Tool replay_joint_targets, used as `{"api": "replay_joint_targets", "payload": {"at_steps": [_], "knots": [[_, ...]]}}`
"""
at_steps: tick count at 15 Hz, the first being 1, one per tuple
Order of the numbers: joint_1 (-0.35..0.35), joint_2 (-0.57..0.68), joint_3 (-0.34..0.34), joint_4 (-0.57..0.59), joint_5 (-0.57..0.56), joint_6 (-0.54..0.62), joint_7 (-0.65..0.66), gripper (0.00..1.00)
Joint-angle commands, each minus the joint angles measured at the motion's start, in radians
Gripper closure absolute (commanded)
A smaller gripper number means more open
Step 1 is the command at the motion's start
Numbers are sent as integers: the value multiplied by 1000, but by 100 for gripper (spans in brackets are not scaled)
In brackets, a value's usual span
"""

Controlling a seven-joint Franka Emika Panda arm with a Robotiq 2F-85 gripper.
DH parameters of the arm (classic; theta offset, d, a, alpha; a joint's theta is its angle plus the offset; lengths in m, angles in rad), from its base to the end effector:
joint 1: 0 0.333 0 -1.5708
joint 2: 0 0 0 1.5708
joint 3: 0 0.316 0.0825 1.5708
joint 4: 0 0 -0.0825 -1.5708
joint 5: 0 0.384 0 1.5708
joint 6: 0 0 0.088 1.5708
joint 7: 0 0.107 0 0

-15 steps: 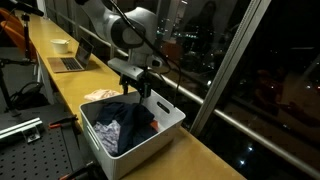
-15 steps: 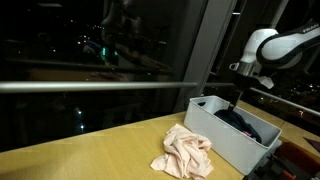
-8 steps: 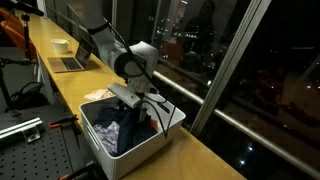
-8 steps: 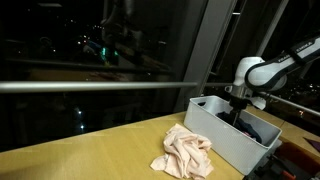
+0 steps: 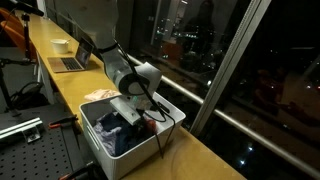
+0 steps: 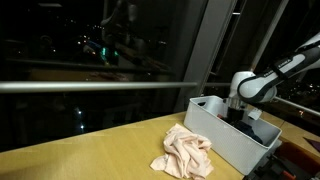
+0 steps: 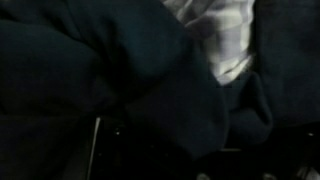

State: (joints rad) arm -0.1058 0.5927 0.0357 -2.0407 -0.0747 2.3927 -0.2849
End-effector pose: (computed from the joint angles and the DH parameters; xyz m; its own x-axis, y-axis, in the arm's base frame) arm 0.5625 -0.0395 0.1290 0.9351 0.2670 -0.2330 0.2625 -0.9636 -0.0511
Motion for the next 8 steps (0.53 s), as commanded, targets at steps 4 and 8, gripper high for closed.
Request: {"api": "replay_joint_targets", "payload": {"at_steps": [4, 8], "knots": [[-19, -112, 22, -50, 66, -11, -19, 93], [16, -314, 33, -144, 72, -27, 1, 99]]}}
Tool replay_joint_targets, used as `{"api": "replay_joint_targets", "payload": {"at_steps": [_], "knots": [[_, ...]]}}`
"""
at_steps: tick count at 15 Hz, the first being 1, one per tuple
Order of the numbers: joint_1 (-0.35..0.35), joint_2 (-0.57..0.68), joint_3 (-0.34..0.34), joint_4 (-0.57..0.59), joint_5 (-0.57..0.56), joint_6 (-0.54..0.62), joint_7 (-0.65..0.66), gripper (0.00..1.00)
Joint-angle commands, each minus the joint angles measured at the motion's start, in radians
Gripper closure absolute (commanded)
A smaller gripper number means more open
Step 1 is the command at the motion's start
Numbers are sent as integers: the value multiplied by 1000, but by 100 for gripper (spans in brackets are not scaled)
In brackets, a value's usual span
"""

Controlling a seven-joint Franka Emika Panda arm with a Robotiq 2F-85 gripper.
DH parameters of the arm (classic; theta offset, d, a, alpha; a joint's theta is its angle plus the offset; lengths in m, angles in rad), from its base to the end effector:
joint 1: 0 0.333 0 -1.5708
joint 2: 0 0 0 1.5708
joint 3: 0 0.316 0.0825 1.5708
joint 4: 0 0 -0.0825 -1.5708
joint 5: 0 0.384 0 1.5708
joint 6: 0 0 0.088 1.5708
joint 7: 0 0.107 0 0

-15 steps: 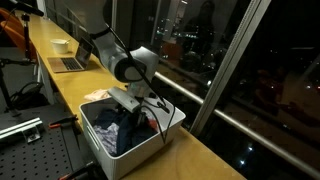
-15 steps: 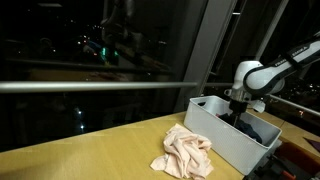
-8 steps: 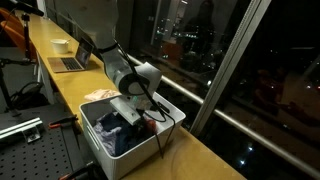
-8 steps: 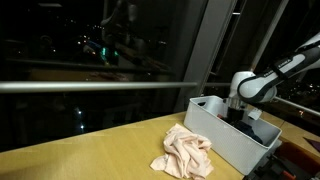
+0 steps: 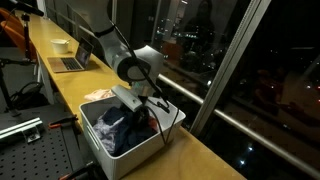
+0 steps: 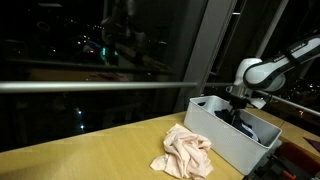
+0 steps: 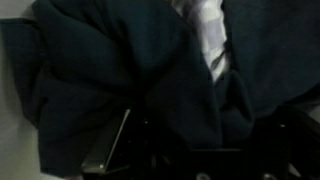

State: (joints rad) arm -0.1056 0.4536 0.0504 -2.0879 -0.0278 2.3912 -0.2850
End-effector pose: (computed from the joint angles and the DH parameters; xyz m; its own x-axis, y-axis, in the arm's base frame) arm 0.5678 -0.0314 0.1919 0.9588 0.2464 -0.1411 0.2420 -0.9691 -0.0480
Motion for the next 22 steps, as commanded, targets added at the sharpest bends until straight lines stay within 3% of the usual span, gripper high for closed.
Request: {"api": "replay_joint_targets", "payload": {"at_steps": [1, 7, 12, 16, 22], "knots": [[29, -218, 20, -107, 18, -33, 7, 100], [130, -482, 37, -112, -16, -194, 61, 100], [226, -593, 99, 22, -76, -391, 145, 100], [295, -569, 187, 226, -171, -562, 222, 100], [395, -391, 302, 567, -280, -772, 290, 100]]}}
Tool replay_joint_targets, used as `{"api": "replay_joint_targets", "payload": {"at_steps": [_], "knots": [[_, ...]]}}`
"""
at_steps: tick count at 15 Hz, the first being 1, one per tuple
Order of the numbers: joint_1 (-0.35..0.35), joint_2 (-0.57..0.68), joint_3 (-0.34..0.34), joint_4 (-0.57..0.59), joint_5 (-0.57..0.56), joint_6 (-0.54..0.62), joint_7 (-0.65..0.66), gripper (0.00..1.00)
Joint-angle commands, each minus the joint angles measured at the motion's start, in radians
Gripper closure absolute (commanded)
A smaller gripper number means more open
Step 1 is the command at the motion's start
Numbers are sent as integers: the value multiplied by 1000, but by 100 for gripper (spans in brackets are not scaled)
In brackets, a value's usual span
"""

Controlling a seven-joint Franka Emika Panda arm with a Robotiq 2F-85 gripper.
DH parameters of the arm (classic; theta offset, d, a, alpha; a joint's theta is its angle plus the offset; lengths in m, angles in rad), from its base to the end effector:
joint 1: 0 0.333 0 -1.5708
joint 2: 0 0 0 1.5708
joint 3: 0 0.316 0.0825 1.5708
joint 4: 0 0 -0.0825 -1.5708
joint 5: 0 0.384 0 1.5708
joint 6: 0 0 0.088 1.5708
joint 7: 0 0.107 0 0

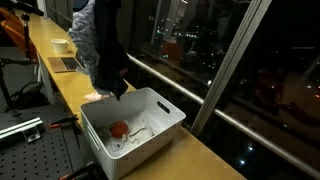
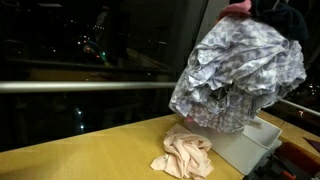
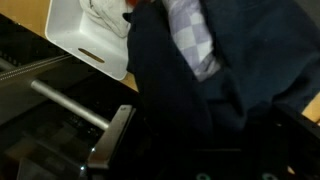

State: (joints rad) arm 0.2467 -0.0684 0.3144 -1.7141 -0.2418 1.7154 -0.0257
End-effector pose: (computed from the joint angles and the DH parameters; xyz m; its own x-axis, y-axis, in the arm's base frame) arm 0.4714 0.2763 0.6081 0.8120 0.5811 0.0547 0.5502 -0.7933 0.2607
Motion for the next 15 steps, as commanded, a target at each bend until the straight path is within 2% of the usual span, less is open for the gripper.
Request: {"api": "replay_joint_targets", "payload": {"at_steps": [1, 4, 6, 10, 11, 14, 15], "knots": [[62, 163, 49, 241, -82, -119, 34, 100], [124, 277, 56, 382, -136, -174, 36, 100], [148, 325, 38, 420, -132, -180, 22, 100], [134, 366, 7, 377, -66, -126, 13, 100], [110, 371, 24, 348, -59, -106, 19, 100], [92, 396, 23, 329, -37, -90, 21, 100], [112, 402, -7, 327, -24, -86, 17, 75]]}}
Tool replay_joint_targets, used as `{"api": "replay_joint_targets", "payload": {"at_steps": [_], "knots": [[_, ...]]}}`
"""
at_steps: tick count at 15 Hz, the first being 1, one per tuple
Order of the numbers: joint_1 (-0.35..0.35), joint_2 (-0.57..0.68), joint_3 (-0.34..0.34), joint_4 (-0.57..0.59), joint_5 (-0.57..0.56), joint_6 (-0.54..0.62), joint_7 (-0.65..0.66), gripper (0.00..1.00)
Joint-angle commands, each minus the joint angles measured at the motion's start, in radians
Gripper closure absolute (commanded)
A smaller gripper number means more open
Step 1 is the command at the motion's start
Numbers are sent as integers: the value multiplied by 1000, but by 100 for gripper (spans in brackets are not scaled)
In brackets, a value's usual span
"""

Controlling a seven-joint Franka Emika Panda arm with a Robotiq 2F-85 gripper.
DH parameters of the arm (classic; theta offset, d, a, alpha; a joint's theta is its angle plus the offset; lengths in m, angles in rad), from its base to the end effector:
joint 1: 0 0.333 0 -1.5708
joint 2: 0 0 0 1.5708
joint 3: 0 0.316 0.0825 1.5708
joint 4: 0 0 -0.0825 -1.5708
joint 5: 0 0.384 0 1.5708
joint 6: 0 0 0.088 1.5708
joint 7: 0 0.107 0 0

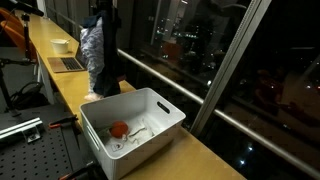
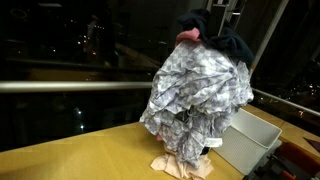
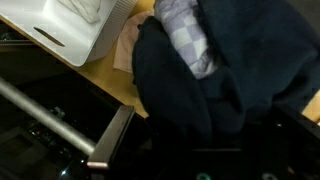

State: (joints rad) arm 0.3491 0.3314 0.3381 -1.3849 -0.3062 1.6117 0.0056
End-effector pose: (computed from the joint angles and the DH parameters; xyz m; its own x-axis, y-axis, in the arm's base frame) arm 0.5392 0.3604 0.5269 0.7706 0.6315 -0.0859 0.6346 -0.7479 0.1948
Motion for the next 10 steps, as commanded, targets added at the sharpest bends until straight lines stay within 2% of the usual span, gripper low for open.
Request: {"api": "replay_joint_targets", "payload": {"at_steps": [1, 6, 10], "knots": [[7, 5, -34, -5, 50, 17, -13, 74], [-5, -9, -59, -18, 78, 15, -23, 40], [-73, -55, -54, -102, 102, 79, -42, 10]]}}
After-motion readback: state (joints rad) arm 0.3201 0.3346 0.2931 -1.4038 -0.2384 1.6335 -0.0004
